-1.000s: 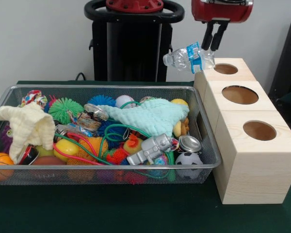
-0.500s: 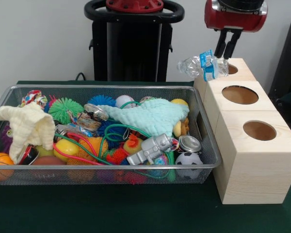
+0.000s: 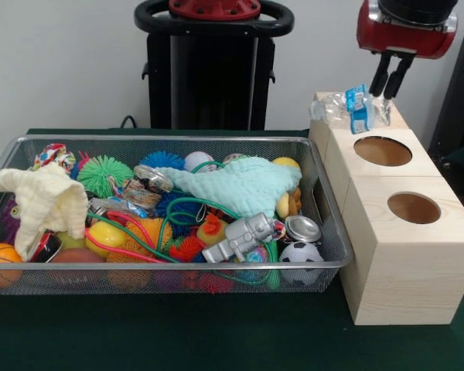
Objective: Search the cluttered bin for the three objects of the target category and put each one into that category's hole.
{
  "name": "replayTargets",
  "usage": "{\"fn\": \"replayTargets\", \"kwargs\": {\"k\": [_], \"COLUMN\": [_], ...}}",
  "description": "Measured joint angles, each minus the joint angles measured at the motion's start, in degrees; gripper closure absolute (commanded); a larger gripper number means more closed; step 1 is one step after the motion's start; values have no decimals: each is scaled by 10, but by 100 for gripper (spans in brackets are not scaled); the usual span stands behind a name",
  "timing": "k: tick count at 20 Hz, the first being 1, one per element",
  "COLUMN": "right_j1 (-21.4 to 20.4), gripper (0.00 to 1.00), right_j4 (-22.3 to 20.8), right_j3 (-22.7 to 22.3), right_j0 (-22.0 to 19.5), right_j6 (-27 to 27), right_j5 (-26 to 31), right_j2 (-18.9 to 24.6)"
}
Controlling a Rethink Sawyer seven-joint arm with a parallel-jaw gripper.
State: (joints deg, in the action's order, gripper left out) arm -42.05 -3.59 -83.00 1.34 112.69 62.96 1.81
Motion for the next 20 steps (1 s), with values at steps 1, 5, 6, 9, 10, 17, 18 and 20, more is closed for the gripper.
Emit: {"fn": "replayTargets", "kwargs": {"k": [1,5,6,9,10,17,18,20], "right_j1": [0,0,0,0,-1,1,2,8], "gripper": [100,100,100,100,100,100,100,100], "right_j4": [2,12,16,20,23,45,49,62], "right_j3": [-1,-4,-7,-9,-10,-30,-34,-45], "right_j0": [5,21,30,39,45,53,53,53], "right_j6": [4,20,27,32,34,44,44,46], "right_j5": [-1,-5,-12,-21,-29,-100,-112,-145], "right_j2": [-2,-10,-15,-20,-25,-31,-31,-31]}}
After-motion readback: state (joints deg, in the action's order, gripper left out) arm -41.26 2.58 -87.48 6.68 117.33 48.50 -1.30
